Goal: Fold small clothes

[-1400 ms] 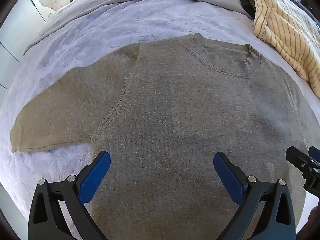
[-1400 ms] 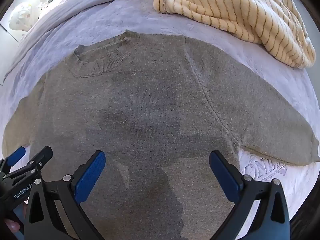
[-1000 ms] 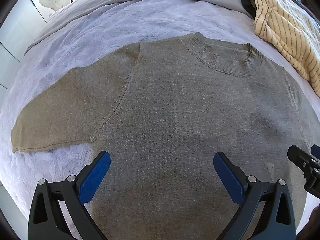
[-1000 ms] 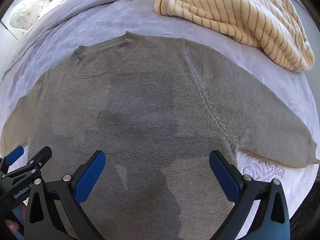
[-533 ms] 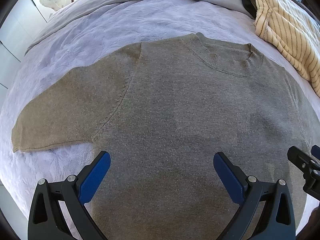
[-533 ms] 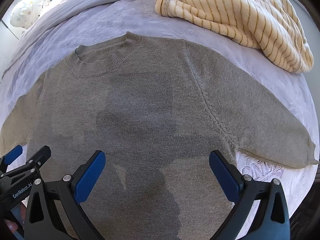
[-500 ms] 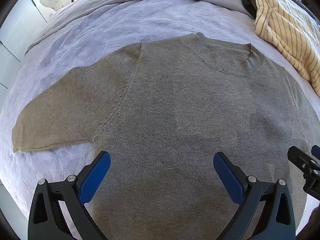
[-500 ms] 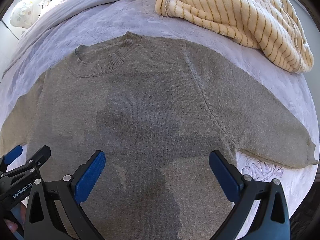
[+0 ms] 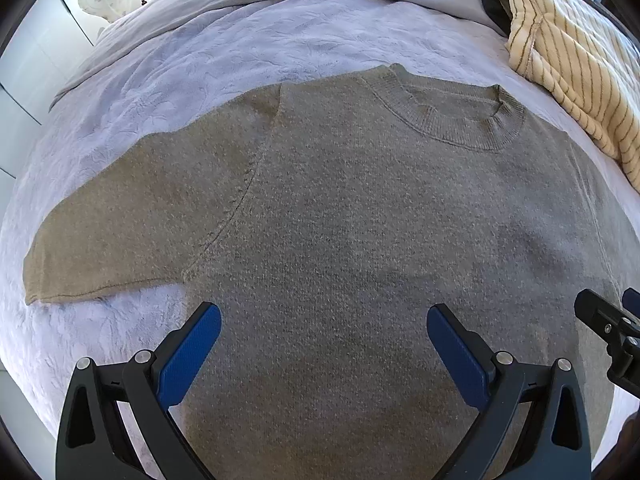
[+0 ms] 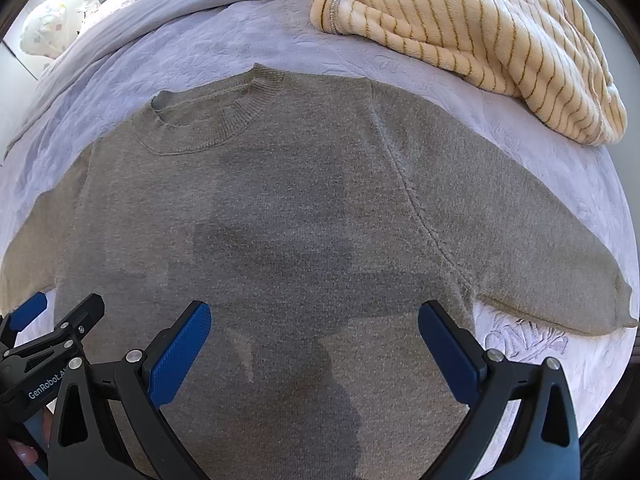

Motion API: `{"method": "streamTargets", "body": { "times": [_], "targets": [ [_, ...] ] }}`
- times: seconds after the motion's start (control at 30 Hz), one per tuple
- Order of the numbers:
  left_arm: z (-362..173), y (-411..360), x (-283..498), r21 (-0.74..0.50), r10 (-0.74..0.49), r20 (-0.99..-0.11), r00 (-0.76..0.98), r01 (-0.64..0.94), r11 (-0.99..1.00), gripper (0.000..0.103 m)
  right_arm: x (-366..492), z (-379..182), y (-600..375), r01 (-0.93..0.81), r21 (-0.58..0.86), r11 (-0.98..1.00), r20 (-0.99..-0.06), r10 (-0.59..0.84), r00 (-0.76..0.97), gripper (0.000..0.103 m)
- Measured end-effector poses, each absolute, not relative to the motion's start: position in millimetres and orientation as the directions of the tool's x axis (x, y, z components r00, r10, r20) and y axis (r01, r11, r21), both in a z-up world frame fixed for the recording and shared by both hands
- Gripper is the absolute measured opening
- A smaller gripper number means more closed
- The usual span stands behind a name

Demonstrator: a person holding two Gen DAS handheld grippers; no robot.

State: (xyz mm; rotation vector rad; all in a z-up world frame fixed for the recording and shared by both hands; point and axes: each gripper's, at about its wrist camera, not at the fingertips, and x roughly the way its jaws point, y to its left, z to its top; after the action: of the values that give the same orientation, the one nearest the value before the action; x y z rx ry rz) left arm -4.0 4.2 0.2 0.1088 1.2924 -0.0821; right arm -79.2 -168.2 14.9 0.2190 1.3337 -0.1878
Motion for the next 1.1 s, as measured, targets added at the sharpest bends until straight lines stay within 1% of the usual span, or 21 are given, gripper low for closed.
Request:
{"method": "streamTargets", "body": {
  "times": [0.5,0.63,1.0,1.1],
  "targets": [
    [1.1,3.9,-4.0,0.017,-0.015,-0.965,0.262,0.119,0.993,0.103,-78.6,17.0,-166.6,0.252,0.046,0.967,-0.973,-0.013,0.231,0.103],
    [0.9,3.2,-3.8,0.031,-0.003,-0.962,0.272,0.119,0.992,0.103,-78.8,17.4,-165.8,0.251,0.046,0.967,-0.973,-0.014,0.232,0.103],
    [3.7,8.4,-3.4,0.005,-0.025,-0.967,0.254,0.114,0.993,0.103,-77.5,18.1,-162.1,0.245,0.037,0.969,-0.973,-0.021,0.230,0.103],
    [3.5,12.4,-3.0,0.017,-0.013,-0.964,0.266,0.110,0.994,0.103,-75.8,18.2,-158.3,0.242,0.030,0.970,-0.974,-0.027,0.227,0.103]
  ]
}}
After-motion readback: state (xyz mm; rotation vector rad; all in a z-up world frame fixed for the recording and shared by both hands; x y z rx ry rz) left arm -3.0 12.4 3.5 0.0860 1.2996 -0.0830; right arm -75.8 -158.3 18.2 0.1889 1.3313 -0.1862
